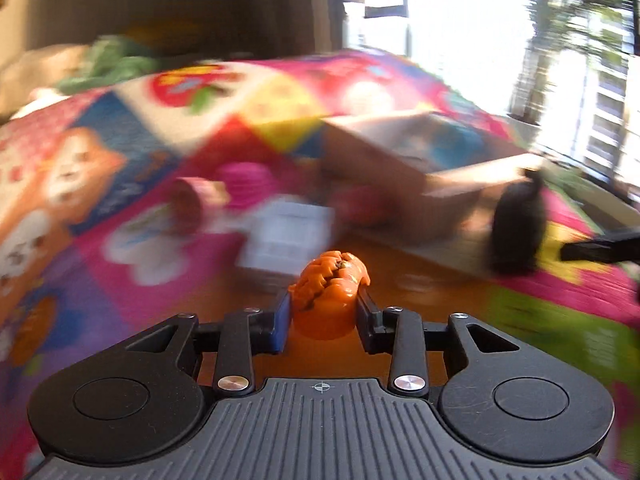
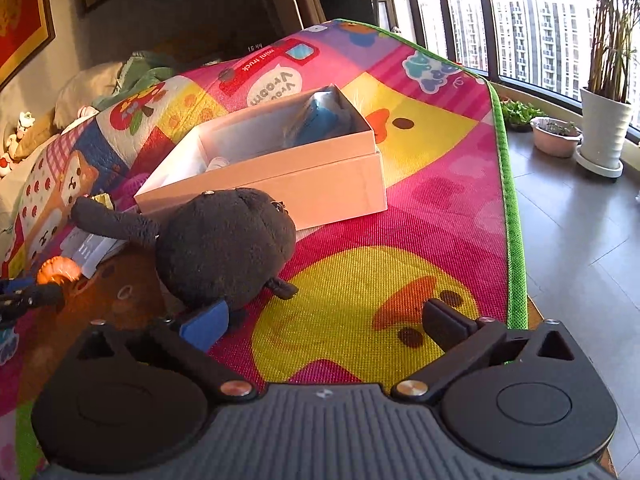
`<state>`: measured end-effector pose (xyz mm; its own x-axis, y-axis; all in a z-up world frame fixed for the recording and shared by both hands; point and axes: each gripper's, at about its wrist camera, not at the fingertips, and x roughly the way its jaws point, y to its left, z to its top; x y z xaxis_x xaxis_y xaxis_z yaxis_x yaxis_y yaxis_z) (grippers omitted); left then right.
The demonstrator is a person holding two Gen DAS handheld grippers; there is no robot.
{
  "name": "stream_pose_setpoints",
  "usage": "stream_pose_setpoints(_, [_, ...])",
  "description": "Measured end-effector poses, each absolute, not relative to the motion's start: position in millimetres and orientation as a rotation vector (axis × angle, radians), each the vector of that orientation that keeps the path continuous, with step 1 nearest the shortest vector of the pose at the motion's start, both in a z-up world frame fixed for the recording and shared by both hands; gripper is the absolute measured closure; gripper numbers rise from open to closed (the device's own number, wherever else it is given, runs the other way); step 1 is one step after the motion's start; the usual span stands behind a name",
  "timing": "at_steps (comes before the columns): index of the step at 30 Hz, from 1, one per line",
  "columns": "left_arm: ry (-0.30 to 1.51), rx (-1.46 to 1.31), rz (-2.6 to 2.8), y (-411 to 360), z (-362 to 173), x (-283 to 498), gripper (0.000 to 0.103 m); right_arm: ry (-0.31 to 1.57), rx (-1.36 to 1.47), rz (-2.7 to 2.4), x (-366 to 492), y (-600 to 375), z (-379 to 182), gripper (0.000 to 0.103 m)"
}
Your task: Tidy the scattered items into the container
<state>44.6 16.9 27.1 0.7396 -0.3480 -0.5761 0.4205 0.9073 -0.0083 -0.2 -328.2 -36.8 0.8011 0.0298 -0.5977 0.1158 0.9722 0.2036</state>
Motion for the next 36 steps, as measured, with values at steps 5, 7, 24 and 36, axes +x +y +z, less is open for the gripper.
stream_pose_setpoints(5, [0.618, 0.201, -0.530, -18.3, 18.4, 29.1, 0.053, 0.655, 0.198, -0.059, 2.4, -322.7, -37.4, 0.000])
stream_pose_setpoints(7, [0.622, 0.256, -0.521, -25.0, 14.0, 27.1, 0.046, 0.665, 0.173, -0.067, 4.3, -318.9, -38.0, 0.000])
stream_pose_setpoints(24, [0.675, 0.184, -0.373, 15.9, 5.7, 49.7, 0.006, 0.720, 0.052, -0.085, 11.0, -305.0, -39.8, 0.000])
stream_pose_setpoints(36, [0.698, 0.171, -0.412, 11.3, 1.2, 53.1, 0.000, 0.705, 0.092, -0.093, 12.5, -310.6, -39.4, 0.000])
